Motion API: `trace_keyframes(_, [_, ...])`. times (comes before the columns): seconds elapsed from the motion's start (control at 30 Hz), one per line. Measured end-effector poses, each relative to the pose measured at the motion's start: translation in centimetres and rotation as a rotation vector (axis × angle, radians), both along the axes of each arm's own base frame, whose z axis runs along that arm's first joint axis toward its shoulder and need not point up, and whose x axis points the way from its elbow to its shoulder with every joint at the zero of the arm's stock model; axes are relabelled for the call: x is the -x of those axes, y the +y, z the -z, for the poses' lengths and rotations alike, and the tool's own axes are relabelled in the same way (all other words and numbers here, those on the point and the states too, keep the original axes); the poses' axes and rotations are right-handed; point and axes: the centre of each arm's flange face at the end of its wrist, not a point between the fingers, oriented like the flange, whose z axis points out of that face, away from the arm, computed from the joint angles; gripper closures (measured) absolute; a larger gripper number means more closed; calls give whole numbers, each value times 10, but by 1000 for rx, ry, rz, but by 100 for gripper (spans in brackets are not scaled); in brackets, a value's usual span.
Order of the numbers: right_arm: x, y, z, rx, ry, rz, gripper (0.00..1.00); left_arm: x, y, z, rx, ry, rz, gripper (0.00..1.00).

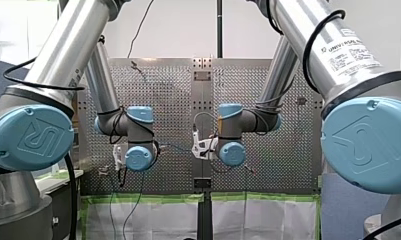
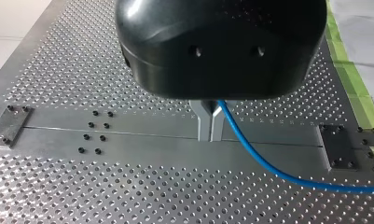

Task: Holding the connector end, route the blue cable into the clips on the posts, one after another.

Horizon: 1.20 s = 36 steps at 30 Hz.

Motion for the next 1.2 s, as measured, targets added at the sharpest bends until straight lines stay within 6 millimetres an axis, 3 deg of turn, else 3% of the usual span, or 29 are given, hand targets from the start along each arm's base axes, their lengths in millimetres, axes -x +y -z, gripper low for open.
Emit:
trace_keyframes(0.53, [0,0,0,0,1,1,100,0,1,1,-3,3,0,99])
trace_keyframes(0.8, [4,-3,20,-49,57,55,100,-6,16,23,-76,92,2,99])
trace_keyframes(1.2, [15,3,30,-120,138,93,100,-8,12,27,-81,109,85,99])
